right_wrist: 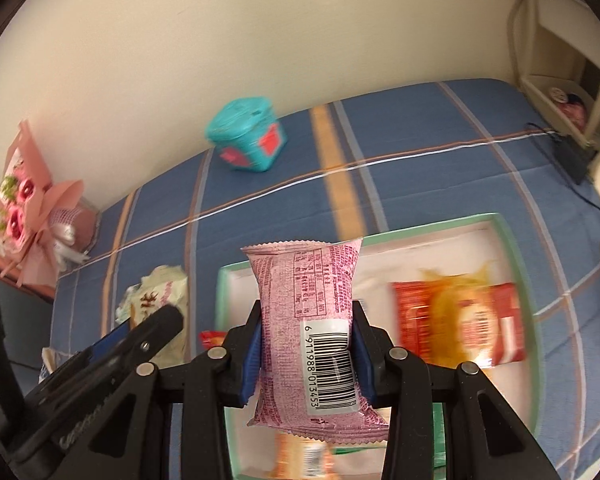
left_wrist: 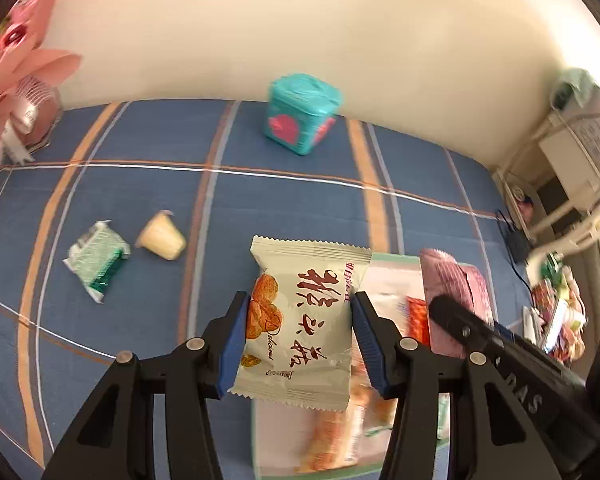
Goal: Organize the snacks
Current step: 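Carry both held packets over the tray and release them, then move both open tools back toward the green packet and pudding cup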
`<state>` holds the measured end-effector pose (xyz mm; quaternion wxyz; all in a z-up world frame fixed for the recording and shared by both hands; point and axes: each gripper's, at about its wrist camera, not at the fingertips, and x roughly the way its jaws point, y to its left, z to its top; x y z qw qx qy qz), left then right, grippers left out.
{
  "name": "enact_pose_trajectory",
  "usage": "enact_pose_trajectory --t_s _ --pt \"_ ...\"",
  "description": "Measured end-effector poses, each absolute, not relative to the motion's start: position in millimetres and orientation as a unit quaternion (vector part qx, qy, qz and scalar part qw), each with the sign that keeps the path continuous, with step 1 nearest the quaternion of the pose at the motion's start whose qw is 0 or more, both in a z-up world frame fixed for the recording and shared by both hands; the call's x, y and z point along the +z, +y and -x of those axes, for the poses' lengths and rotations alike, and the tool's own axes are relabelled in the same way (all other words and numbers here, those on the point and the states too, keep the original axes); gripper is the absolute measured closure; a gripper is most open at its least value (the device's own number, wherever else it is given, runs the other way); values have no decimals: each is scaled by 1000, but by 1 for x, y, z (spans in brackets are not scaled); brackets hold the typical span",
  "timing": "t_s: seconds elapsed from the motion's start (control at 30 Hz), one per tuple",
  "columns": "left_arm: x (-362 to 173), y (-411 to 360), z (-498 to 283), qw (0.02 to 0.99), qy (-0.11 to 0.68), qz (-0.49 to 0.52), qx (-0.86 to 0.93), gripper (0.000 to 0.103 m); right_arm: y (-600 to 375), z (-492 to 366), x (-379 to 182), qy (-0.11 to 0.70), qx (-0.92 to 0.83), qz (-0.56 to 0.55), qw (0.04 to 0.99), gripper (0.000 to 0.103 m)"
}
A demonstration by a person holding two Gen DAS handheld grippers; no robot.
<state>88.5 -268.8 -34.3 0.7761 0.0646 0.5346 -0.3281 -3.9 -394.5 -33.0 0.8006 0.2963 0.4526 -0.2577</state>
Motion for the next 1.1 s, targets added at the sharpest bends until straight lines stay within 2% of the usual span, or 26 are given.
enact_pose_trajectory --t_s 0.17,0.47,0.53,0.6,0.7,0.83,0.93,1.0,1.1 --pt "-37 -290 -68 765 536 -90 -346 50 -415 25 -34 457 -280 -299 790 62" --pt "-71 -305 -62 736 582 -103 -331 50 -429 30 -66 499 -275 -317 758 61" --pt "-70 -305 -63 738 581 -102 -327 43 -429 29 -67 500 -274 -318 758 60" --pt "-66 -302 -66 740 580 -94 -327 42 -429 29 -64 498 -275 -315 760 57" --pt "-58 -293 -71 746 576 -80 -324 41 -425 28 -57 491 -277 -310 765 45" --pt "-55 -277 -83 761 568 -76 -303 35 -417 21 -53 493 -274 -297 771 43" --pt "-60 -261 -97 774 569 -78 -265 34 -407 12 -54 495 -267 -286 776 30" --pt "-64 -250 -106 781 570 -78 -242 34 -398 4 -55 497 -259 -273 782 25" --pt "-68 -226 -120 792 570 -69 -210 26 -382 -9 -56 504 -246 -252 789 21"
